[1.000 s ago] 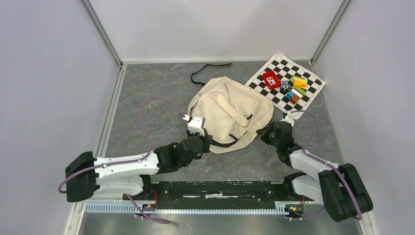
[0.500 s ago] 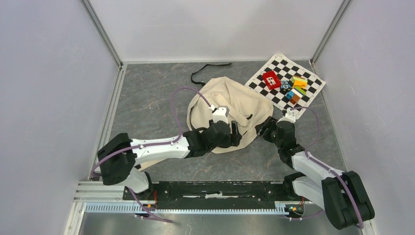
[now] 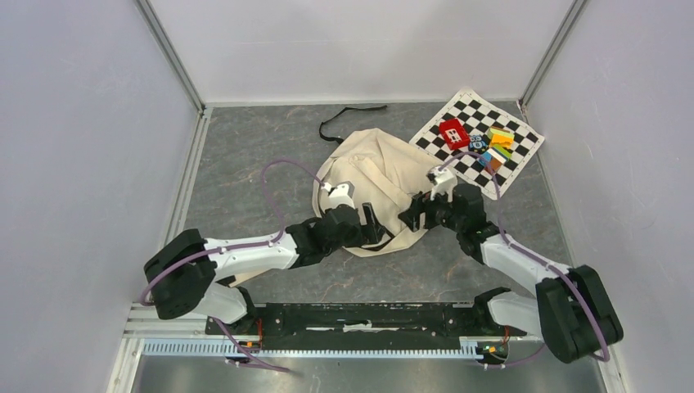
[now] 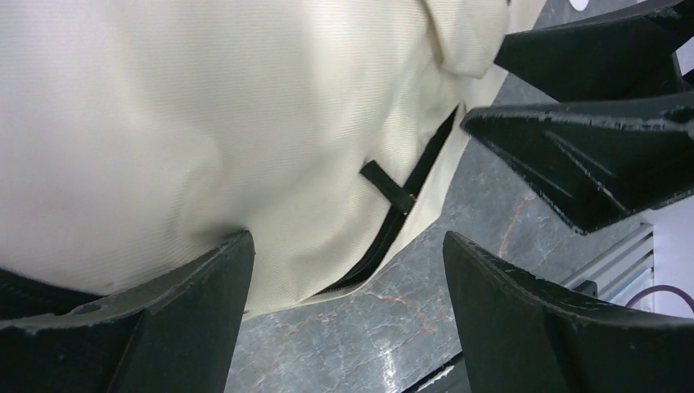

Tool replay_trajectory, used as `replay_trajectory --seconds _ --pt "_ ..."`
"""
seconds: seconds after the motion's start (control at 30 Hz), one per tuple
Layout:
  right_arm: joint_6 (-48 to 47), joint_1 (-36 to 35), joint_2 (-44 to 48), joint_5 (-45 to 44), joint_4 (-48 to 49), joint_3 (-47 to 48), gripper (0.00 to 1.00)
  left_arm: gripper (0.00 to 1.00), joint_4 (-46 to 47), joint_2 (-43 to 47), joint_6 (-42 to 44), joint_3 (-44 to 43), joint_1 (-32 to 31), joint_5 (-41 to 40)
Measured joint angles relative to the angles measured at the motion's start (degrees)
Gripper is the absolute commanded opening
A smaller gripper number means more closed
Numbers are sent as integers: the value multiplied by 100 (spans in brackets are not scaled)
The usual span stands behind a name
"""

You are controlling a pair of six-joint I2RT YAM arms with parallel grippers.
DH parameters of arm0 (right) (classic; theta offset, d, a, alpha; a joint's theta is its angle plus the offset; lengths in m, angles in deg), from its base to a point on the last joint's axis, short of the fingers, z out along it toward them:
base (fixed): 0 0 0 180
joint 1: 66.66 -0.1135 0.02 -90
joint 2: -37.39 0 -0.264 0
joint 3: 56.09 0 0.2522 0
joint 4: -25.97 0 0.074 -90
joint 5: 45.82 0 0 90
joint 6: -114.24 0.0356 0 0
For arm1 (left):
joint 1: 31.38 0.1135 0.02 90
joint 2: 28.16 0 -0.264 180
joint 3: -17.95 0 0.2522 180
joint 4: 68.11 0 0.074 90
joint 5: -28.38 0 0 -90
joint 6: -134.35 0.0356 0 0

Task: Pack the student bag
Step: Zip the student bag at the center of the board.

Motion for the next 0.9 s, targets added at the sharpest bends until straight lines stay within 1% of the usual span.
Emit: replay_trajectory --seconds 0.07,0.13,0.23,0.3,0.4,0.5,0.53,0.6,0.67,0.73,0.8,0.9 --pt "-304 -271 -315 243 -90 225 66 91 63 68 -74 151 46 0" --pt "-560 -540 -581 223 -225 437 60 91 70 151 -107 275 74 -13" --pt "-820 -951 -879 55 -326 619 53 91 59 238 -129 365 116 -35" --pt "-894 -1163 -973 31 -334 658 53 91 63 258 -149 385 142 -35" --pt "-942 -1394 -1027 22 -424 693 57 91 63 264 -166 404 155 -37" --pt "-925 -1480 -964 -59 -501 693 58 89 79 271 -170 435 162 -39" --pt "-911 -1488 -901 -114 -544 693 58 86 81 282 -170 457 166 -46" --pt "-870 -1499 -697 -275 -643 693 60 72 81 304 -170 496 170 -66" --pt "-774 -1502 -494 -544 -726 693 62 59 68 310 -175 503 173 -94" --pt "-619 -1510 -293 -920 -824 693 62 53 46 297 -179 496 173 -149" --pt "-358 -1510 -72 -1497 -957 688 62 51 -101 164 -144 400 173 -289" --pt "-20 -1508 221 -2087 -1069 612 63 51 -352 -192 -66 92 170 -407"
